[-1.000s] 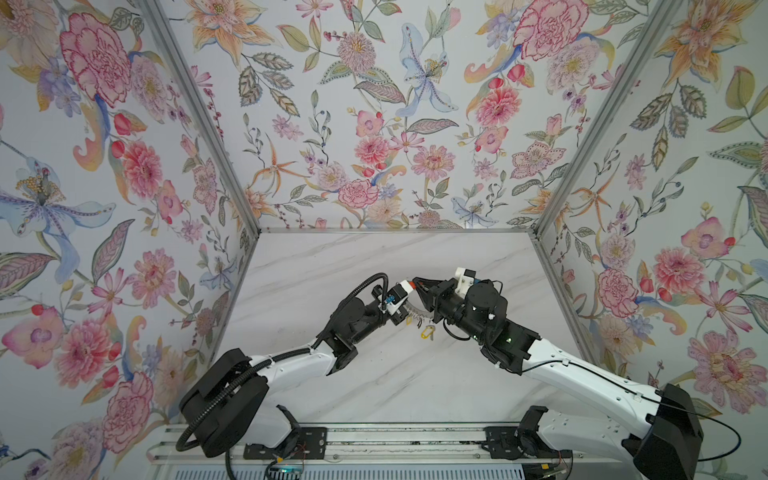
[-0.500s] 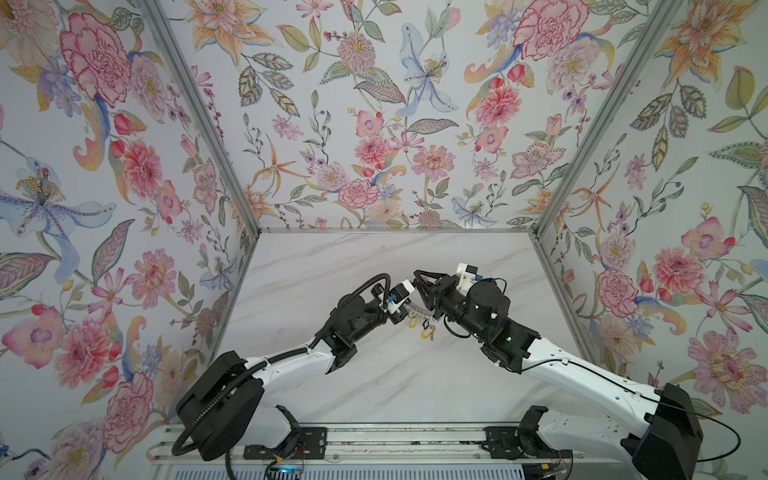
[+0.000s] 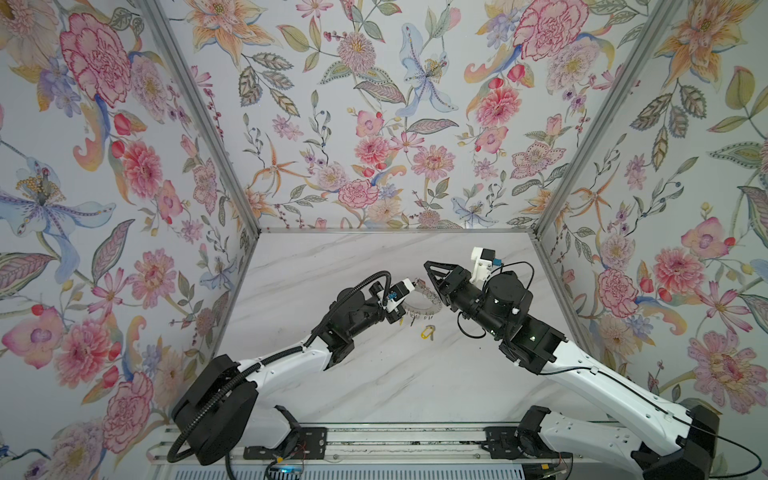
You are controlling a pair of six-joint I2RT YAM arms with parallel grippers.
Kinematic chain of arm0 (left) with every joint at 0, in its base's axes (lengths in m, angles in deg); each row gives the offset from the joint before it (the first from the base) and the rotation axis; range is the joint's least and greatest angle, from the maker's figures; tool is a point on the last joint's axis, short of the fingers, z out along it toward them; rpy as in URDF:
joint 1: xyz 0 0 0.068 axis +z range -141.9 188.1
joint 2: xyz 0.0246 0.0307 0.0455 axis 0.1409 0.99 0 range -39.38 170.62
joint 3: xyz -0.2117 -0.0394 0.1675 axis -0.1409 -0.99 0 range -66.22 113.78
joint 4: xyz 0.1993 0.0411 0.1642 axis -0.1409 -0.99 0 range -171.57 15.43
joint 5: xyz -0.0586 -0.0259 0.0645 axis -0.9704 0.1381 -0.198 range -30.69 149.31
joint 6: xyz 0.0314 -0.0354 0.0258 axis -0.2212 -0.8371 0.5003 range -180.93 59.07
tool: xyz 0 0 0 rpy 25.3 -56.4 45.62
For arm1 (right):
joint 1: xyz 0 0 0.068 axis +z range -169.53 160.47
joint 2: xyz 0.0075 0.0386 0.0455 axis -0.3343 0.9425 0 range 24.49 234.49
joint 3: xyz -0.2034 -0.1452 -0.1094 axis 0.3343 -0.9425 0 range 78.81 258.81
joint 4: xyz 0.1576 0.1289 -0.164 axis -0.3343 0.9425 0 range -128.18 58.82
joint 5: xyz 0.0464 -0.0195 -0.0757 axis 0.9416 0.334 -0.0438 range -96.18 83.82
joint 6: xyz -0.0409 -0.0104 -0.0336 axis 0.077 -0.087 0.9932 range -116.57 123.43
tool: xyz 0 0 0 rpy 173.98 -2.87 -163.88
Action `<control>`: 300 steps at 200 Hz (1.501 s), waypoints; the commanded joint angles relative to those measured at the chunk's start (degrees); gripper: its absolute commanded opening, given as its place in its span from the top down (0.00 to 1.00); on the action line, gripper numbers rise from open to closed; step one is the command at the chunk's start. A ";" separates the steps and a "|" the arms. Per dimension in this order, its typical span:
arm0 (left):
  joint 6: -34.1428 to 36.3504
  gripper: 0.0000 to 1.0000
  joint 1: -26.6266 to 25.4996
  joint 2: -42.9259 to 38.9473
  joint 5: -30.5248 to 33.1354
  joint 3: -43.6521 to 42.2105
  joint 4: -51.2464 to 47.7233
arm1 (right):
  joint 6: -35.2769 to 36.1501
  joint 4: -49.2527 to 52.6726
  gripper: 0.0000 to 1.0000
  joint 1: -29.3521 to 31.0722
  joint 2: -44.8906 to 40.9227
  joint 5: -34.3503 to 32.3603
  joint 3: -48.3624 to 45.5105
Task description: Remove the keys from the keyring
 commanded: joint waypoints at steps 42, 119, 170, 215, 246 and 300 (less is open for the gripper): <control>4.22 1.00 2.08 -4.90 -6.67 4.62 -7.70 | 55.68 15.43 0.51 -0.73 -2.34 2.93 6.40; 10.57 1.00 2.23 -8.84 -11.81 8.71 -22.35 | 83.88 26.29 0.58 -12.97 1.71 27.19 10.82; 11.34 1.00 2.40 -10.80 -11.89 10.50 -27.30 | 88.21 29.65 0.56 -16.20 6.76 41.59 11.77; 11.90 1.00 2.41 -12.12 -12.39 11.15 -29.95 | 90.04 29.63 0.58 -16.62 11.93 43.97 14.81; 11.89 1.00 2.44 -12.78 -11.28 11.40 -30.76 | 90.12 29.71 0.61 -16.65 14.35 50.18 16.22; 12.60 1.00 2.40 -12.78 -10.67 12.01 -31.48 | 89.23 29.77 0.58 -15.64 14.72 53.65 14.90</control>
